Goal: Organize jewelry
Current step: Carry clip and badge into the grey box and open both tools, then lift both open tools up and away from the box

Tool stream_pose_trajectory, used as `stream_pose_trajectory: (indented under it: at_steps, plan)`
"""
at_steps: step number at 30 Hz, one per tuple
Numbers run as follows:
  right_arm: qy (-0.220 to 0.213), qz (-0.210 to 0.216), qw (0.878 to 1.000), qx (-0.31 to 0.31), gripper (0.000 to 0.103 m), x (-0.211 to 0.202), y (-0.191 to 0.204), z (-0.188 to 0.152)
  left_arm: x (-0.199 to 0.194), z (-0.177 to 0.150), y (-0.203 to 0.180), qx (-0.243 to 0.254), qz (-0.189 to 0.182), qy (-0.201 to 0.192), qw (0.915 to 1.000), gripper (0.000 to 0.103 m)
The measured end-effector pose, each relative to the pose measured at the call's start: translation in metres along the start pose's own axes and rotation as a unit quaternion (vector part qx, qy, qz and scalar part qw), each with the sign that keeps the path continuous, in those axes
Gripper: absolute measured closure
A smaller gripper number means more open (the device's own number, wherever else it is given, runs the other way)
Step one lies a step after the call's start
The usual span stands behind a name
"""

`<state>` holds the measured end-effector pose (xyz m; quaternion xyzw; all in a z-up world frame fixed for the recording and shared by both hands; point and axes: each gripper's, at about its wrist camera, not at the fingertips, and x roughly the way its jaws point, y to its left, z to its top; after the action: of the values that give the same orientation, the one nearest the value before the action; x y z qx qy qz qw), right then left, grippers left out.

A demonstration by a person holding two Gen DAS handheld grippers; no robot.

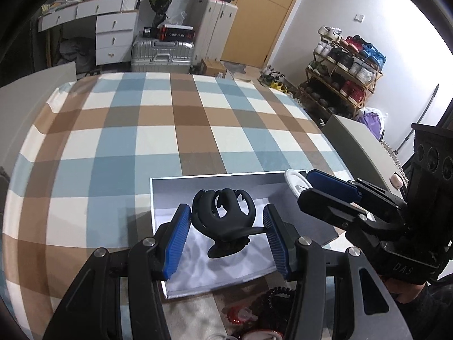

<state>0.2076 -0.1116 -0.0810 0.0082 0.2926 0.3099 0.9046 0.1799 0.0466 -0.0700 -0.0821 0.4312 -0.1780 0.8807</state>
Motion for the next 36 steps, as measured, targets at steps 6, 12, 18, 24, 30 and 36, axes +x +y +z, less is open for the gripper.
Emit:
stream_pose_trajectory:
  at_steps: [6, 12, 18, 24, 30, 36]
  plan:
    - [0.02, -0.007, 1.0, 0.002, 0.062, 0.014, -0.006, -0.003, 0.009, 0.001, 0.003, -0.005, -0.005, 0.013, 0.9999, 0.056]
    - [0.034, -0.009, 0.999, 0.002, 0.061, 0.024, -0.007, -0.004, 0.014, 0.002, 0.003, -0.002, -0.006, 0.017, 0.9998, 0.055]
    - [0.018, -0.016, 1.0, 0.009, 0.045, 0.018, -0.009, -0.001, 0.014, 0.003, 0.001, 0.008, 0.013, 0.018, 0.9997, 0.054]
    - [-0.016, -0.013, 0.999, 0.03, 0.039, -0.007, -0.011, 0.001, -0.002, 0.001, 0.0, 0.007, 0.031, 0.003, 0.9995, 0.045]
    - [-0.057, -0.024, 0.998, 0.026, 0.025, -0.043, -0.003, -0.001, -0.03, -0.002, -0.001, -0.001, 0.053, -0.032, 0.9981, 0.04]
    - [-0.096, -0.037, 0.995, 0.02, 0.012, -0.078, 0.009, -0.008, -0.055, -0.011, -0.005, -0.012, 0.098, -0.072, 0.9925, 0.027]
